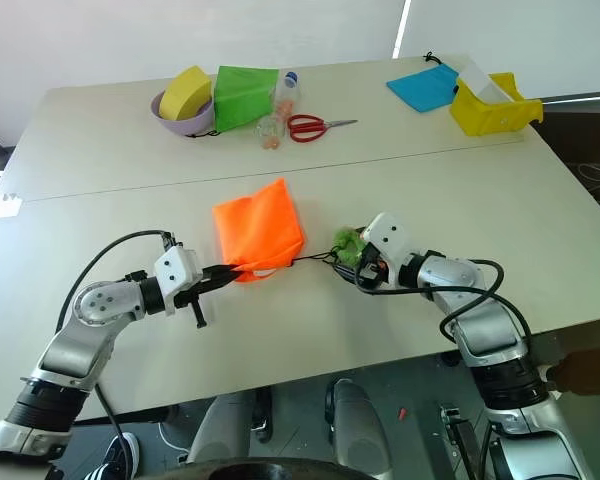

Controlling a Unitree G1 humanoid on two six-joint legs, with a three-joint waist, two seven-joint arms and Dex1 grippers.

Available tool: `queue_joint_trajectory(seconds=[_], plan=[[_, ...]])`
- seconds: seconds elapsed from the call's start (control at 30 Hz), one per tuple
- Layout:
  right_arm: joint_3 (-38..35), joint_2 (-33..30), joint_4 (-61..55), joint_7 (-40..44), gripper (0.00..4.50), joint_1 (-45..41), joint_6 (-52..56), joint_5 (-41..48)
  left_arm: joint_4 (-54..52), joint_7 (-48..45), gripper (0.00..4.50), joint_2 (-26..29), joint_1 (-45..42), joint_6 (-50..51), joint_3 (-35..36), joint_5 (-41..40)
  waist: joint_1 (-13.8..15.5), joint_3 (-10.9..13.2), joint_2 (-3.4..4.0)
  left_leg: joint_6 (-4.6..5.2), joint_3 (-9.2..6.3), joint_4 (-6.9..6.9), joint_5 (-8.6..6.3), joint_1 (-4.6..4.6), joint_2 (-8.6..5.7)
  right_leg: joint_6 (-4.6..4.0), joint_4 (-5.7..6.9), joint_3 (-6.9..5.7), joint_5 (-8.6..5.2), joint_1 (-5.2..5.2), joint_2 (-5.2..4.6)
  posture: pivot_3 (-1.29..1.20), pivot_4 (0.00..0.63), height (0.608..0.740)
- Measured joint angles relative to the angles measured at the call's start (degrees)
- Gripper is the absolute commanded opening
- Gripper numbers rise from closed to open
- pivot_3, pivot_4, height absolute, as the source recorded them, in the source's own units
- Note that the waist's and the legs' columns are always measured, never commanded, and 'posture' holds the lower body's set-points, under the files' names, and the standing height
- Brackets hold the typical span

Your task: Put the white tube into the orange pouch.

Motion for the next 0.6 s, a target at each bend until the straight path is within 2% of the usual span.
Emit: queue_joint_trajectory(seconds=[0.17, 0.43, 0.53, 0.6], plan=[[-3.98, -0.06, 1.85, -1.7, 4.49, -4.03, 3.76, 2.16, -0.07, 0.0, 0.0, -0.17, 0.01, 0.12, -0.06, 0.0, -0.03, 0.0, 0.0, 0.0, -0.01, 0.04, 0.0, 0.03, 0.01, 0.0, 0.01, 0.0, 0.01, 0.03, -0.03, 0.0, 0.15, 0.74], [1.58, -0.27, 5.12, -3.27, 4.49, -4.99, 4.13, -3.82, -1.18, 0.11, 0.0, -0.36, 0.25, 1.09, -0.45, 0.0, -0.05, -0.01, 0.0, 0.01, 0.02, 0.06, 0.01, 0.02, 0.01, 0.02, 0.02, 0.01, 0.02, 0.03, 0.03, 0.0, 0.15, 0.74], [1.87, -0.5, 5.12, -2.98, 3.63, -5.06, 4.1, -4.67, -1.45, 0.18, 0.0, -0.36, 0.38, 1.42, -0.45, 0.0, -0.05, -0.01, 0.0, 0.01, 0.02, 0.09, 0.01, 0.03, 0.01, 0.04, 0.03, 0.01, 0.03, 0.04, 0.03, 0.0, 0.15, 0.74], [2.23, -0.59, 5.12, -2.61, 2.6, -5.06, 4.5, -5.08, -1.74, 0.23, 0.0, -0.36, 0.39, 1.55, -0.46, 0.0, -0.05, -0.01, 0.0, 0.01, 0.02, 0.1, 0.01, 0.03, 0.01, 0.04, 0.04, 0.01, 0.03, 0.05, 0.03, 0.0, 0.15, 0.74]])
